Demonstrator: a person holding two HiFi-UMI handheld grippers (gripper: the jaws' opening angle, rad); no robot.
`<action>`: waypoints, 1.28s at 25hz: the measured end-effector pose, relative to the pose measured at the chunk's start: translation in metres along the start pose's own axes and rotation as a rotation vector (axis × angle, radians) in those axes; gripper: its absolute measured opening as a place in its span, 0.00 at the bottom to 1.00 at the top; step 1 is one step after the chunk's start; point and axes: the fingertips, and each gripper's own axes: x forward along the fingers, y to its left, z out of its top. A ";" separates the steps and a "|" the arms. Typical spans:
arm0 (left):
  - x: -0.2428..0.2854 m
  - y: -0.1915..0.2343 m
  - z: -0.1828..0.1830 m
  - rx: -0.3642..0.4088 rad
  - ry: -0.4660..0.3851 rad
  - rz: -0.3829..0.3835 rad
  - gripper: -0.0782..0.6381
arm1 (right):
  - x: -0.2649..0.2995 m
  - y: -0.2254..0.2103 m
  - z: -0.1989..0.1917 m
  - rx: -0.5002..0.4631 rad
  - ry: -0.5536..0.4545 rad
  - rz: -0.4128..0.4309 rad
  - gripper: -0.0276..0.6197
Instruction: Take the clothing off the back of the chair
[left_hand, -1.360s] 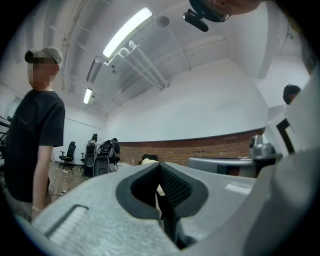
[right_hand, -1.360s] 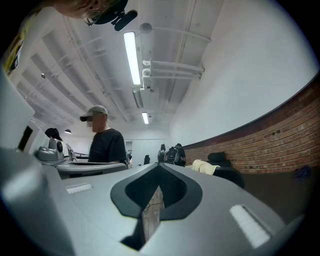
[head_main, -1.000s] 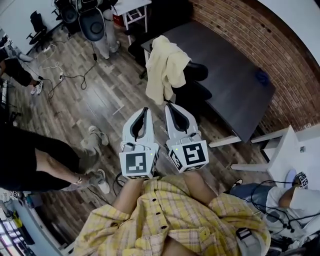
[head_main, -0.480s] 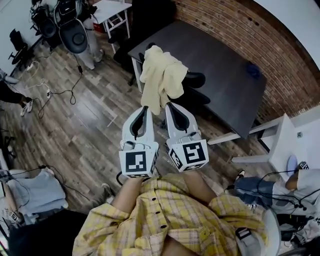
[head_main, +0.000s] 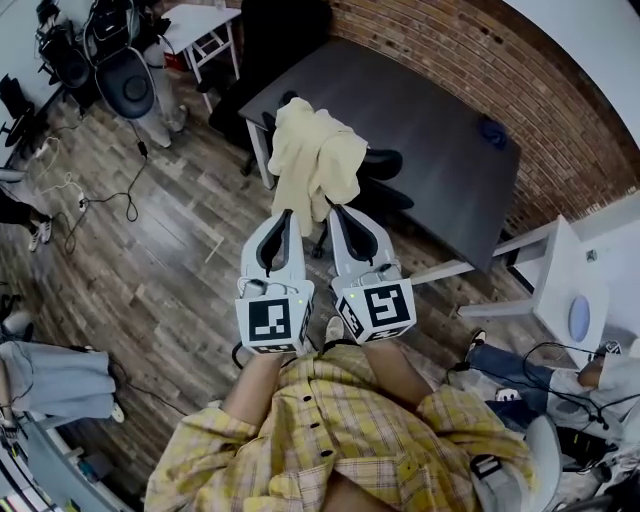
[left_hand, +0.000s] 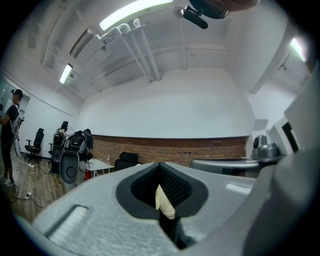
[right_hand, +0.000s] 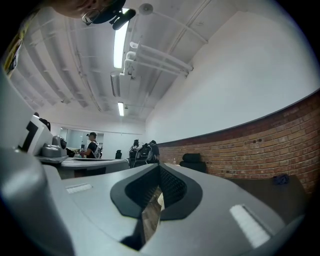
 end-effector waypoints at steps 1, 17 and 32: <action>0.000 0.006 0.003 -0.003 0.001 -0.002 0.11 | 0.004 0.004 0.002 -0.002 0.002 -0.004 0.04; 0.070 -0.014 -0.014 0.047 0.038 -0.046 0.11 | 0.017 -0.056 -0.013 0.009 -0.011 -0.014 0.04; 0.124 -0.002 -0.006 0.088 0.129 -0.125 0.23 | 0.024 -0.063 -0.016 0.009 -0.007 0.015 0.04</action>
